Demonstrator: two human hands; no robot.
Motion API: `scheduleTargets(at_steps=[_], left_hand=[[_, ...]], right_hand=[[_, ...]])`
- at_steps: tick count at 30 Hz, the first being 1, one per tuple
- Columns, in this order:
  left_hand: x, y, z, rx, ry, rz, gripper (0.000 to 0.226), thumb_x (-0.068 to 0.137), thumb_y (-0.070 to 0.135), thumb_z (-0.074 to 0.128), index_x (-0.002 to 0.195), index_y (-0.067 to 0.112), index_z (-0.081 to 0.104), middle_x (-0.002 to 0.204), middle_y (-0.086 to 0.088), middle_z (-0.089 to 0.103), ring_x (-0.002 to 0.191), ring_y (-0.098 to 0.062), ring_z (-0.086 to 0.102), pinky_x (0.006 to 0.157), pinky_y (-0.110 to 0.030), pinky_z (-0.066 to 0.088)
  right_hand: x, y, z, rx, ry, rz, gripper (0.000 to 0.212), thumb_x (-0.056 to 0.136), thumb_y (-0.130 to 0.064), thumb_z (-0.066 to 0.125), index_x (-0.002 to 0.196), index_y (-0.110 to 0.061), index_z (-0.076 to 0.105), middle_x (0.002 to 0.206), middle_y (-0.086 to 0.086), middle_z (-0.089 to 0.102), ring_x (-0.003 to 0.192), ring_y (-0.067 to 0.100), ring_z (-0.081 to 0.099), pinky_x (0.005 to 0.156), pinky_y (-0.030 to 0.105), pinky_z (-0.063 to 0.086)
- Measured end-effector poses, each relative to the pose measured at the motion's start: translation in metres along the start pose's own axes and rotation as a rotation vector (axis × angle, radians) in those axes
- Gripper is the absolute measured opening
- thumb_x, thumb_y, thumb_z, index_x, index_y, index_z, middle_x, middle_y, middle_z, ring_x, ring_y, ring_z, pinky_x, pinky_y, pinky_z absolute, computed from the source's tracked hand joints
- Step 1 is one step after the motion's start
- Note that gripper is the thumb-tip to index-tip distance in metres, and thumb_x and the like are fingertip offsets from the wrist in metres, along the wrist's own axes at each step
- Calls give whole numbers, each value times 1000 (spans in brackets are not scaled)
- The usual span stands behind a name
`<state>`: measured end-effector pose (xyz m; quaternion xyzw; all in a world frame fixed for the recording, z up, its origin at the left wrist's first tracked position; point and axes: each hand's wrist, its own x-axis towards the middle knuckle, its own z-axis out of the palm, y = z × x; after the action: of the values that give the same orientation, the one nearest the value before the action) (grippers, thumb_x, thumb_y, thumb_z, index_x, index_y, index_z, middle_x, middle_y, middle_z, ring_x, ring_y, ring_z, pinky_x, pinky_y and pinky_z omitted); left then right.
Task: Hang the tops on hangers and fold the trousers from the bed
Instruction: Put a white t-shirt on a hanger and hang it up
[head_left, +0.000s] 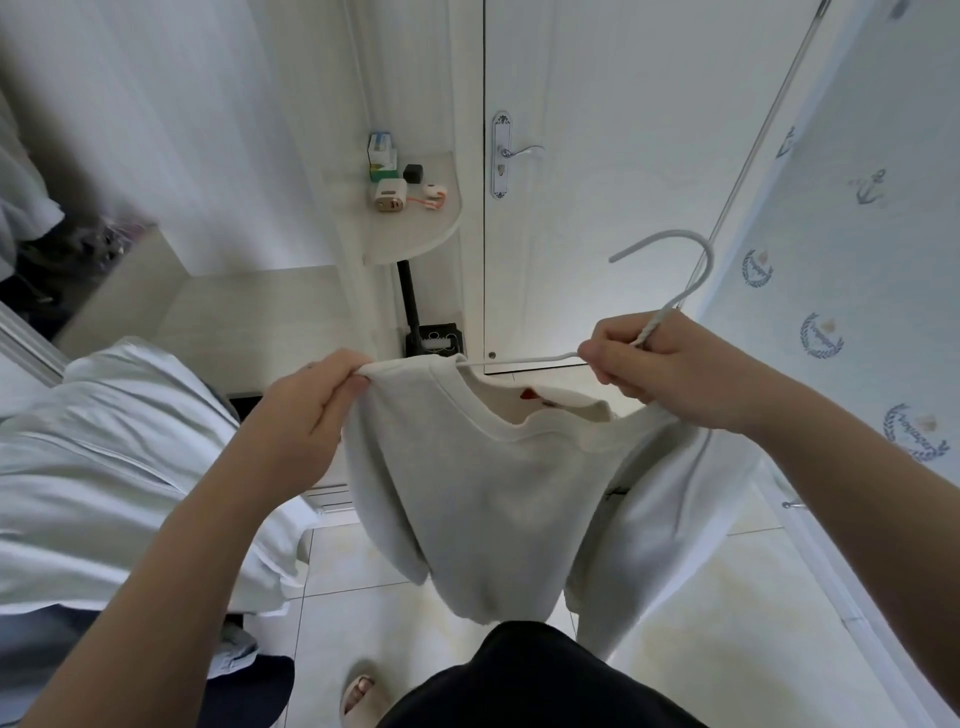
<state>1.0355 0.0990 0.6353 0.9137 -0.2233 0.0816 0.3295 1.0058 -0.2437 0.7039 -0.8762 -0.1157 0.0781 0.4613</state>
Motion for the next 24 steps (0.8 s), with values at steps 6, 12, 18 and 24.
scheduleTargets(at_steps=[6, 12, 18, 24], left_hand=[[-3, -1, 5, -49, -12, 29, 20, 105, 32, 35, 98, 37, 53, 87, 13, 58, 86, -11, 56, 73, -18, 40], [-11, -18, 20, -78, 3, -69, 16, 99, 37, 56, 115, 39, 53, 97, 21, 62, 92, 2, 58, 74, -14, 41], [-27, -35, 26, 36, 296, -74, 15, 101, 10, 52, 110, 16, 62, 93, 24, 60, 85, 8, 54, 78, -2, 35], [-21, -20, 4, -30, 366, 65, 29, 96, 22, 55, 105, 49, 61, 102, 34, 61, 96, 13, 56, 84, -1, 36]], right_hand=[[1, -4, 0, -31, 16, -5, 38, 101, -32, 55, 66, -18, 56, 48, -16, 33, 46, 8, 27, 46, 15, 26], [5, -4, -1, -26, 64, -23, 38, 101, -29, 55, 64, -19, 56, 48, -18, 34, 46, 6, 27, 45, 12, 25], [6, 6, -5, -13, -27, 8, 39, 100, -34, 55, 64, -17, 57, 52, -2, 29, 49, 16, 23, 45, 20, 22], [4, 16, 4, 14, -122, 38, 40, 99, -35, 56, 65, -15, 58, 52, 3, 31, 49, 17, 24, 46, 23, 24]])
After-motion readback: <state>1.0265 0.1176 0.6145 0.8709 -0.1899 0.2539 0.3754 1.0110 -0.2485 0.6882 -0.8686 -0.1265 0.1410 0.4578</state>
